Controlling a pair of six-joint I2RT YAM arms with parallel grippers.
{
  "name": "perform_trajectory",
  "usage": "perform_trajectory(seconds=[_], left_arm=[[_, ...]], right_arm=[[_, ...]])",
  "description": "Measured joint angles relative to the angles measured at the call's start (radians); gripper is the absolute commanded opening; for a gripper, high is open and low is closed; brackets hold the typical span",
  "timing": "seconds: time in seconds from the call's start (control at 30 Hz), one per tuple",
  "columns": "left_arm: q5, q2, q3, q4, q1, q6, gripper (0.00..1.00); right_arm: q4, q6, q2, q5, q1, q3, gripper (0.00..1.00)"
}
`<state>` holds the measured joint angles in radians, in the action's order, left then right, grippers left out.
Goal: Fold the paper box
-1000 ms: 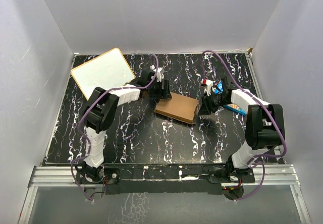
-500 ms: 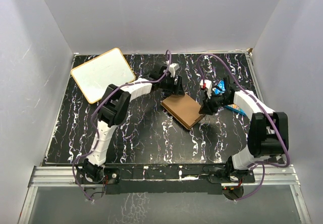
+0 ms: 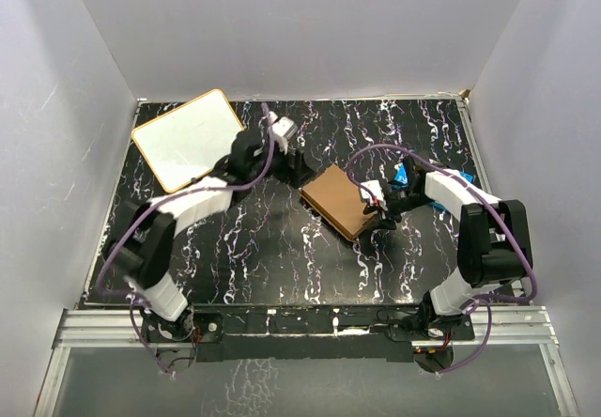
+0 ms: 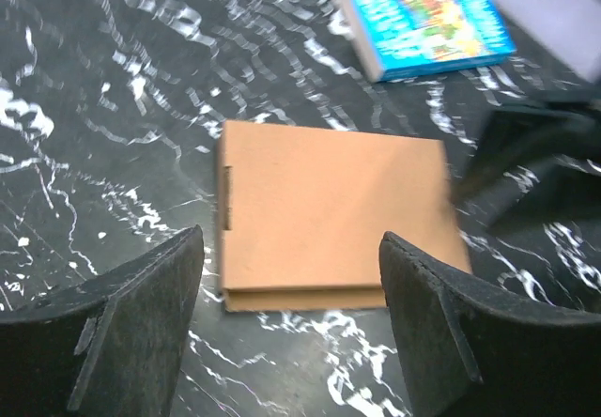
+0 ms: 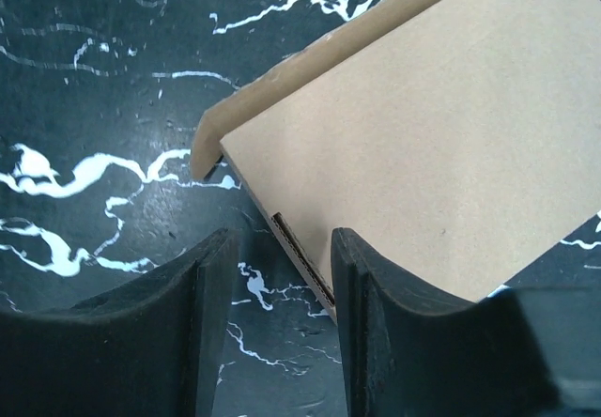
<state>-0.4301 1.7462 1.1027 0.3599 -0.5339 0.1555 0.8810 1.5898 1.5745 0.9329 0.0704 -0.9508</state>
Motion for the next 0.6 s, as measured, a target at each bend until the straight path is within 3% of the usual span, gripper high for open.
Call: perform_trajectory(seconds=[0.07, 0.2, 0.47, 0.6], left_arm=[[-0.022, -0.150, -0.157, 0.117, -0.015, -0.015, 0.68], [-0.026, -0.284, -0.328, 0.206, -0.060, 0.046, 0.67], [-0.004, -0.278, -0.499, 0.222, -0.094, 0.348, 0.68], [-0.005, -0.267, -0.548, 0.312, -0.126, 0.421, 0.69]], right_arm=[[0.016, 0.080, 0.014, -0.022, 0.002, 0.000, 0.48], [0.025, 0.169, 0.027, -0.059, 0.017, 0.000, 0.43], [0.010, 0.247, 0.038, -0.109, 0.056, 0.019, 0.37], [-0.018, 0.250, 0.029, -0.111, 0.068, 0.033, 0.36]])
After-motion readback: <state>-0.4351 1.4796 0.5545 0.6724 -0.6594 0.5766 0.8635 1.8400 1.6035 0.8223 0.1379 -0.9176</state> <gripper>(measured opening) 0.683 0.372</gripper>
